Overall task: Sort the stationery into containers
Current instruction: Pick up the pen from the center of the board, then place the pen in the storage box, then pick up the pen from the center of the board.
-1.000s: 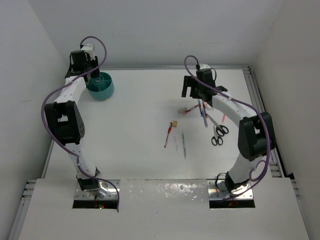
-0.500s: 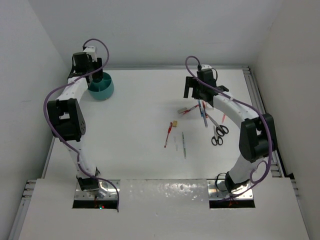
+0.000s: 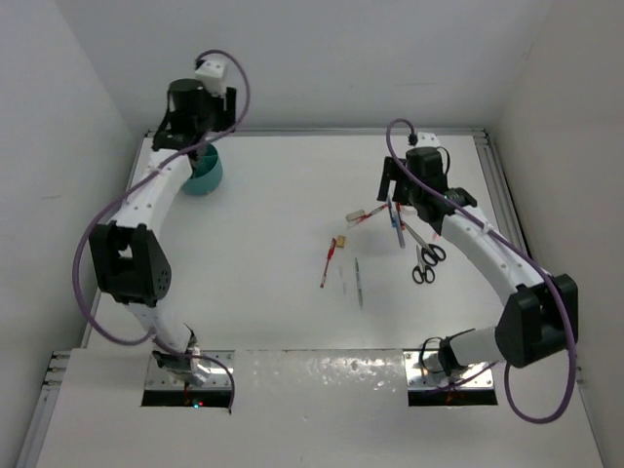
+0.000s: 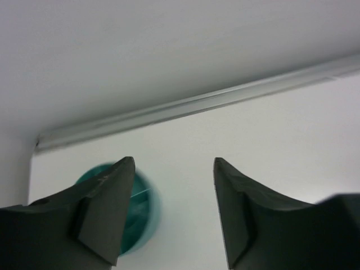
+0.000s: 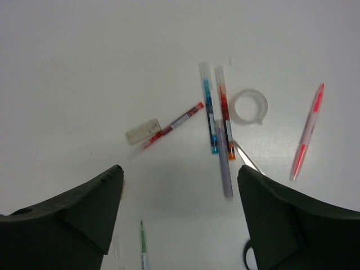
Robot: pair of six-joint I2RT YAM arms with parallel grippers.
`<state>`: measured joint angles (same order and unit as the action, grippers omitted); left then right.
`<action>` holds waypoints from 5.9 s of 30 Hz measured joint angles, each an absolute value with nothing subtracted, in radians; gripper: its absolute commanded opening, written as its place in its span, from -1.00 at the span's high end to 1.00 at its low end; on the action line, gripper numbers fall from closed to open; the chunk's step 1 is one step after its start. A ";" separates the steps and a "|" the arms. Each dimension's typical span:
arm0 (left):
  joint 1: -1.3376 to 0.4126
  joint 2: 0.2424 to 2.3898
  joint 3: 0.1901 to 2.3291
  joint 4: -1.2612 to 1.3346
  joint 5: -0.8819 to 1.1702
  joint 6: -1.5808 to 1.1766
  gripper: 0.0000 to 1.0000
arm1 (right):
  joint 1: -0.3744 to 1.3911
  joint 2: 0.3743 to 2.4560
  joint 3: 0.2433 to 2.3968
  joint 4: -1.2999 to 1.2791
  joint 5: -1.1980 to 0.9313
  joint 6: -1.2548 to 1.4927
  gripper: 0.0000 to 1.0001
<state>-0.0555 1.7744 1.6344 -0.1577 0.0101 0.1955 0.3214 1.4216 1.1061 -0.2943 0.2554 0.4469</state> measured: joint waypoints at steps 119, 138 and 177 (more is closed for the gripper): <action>0.075 2.000 1.066 1.030 0.270 0.271 1.00 | 0.376 1.742 1.255 -0.103 0.017 0.458 -0.38; 0.086 2.040 1.065 1.049 0.299 0.251 -0.39 | 0.381 1.740 1.303 -0.205 0.030 0.385 -0.49; -0.350 1.047 0.684 0.104 -0.102 -0.108 -0.15 | 0.802 1.489 0.802 -0.427 0.152 0.574 0.25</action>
<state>-0.3496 1.0473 0.6842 0.1040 -0.1020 -0.1081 0.8017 1.4895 0.8024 -0.4267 0.1520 0.5743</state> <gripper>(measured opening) 0.562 0.368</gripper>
